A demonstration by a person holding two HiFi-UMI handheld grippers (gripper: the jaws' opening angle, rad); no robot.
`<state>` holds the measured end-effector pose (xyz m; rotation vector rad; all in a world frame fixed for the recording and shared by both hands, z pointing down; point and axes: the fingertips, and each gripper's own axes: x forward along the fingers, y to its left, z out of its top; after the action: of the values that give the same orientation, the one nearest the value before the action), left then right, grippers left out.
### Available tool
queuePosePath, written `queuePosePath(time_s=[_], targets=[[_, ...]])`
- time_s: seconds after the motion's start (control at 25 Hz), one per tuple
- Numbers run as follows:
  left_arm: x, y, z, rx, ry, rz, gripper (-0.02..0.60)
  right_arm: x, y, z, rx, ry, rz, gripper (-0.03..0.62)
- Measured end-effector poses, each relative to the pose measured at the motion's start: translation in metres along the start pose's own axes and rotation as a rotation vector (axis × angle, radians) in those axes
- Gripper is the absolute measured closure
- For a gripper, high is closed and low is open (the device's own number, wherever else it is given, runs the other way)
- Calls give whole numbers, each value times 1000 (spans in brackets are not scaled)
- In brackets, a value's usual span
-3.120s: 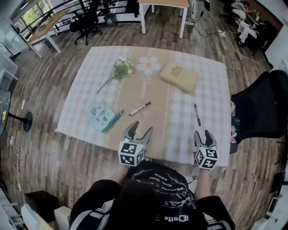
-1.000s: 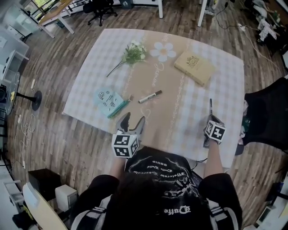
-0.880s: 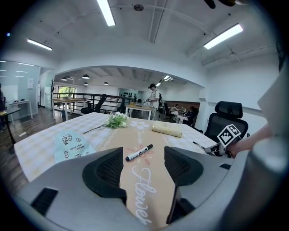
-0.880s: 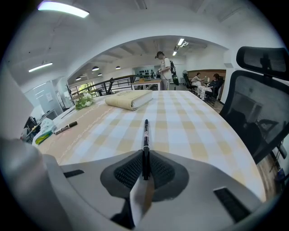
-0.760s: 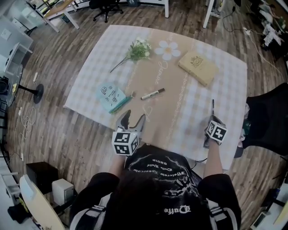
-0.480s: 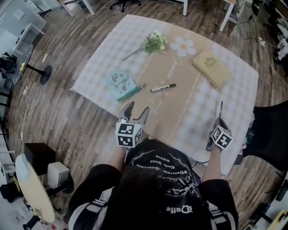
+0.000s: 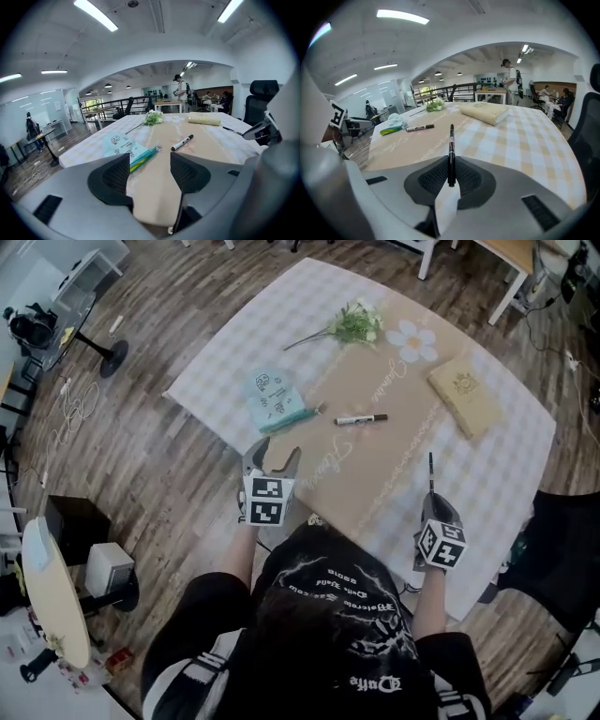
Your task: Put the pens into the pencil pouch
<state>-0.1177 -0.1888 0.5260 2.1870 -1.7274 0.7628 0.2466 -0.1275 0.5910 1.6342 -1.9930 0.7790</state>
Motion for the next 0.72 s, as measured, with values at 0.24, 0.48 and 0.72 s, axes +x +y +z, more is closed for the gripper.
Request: queuePosePath(time_s=[0.24, 0.48, 0.72], targets=[[-5, 28, -9, 13, 37, 93, 295, 4, 73, 25, -154, -25, 174, 540], [0, 37, -13, 107, 94, 89, 295, 6, 128, 34, -262, -39, 296, 540], [27, 47, -21, 215, 160, 38, 306, 6, 155, 25, -289, -20, 354, 540]])
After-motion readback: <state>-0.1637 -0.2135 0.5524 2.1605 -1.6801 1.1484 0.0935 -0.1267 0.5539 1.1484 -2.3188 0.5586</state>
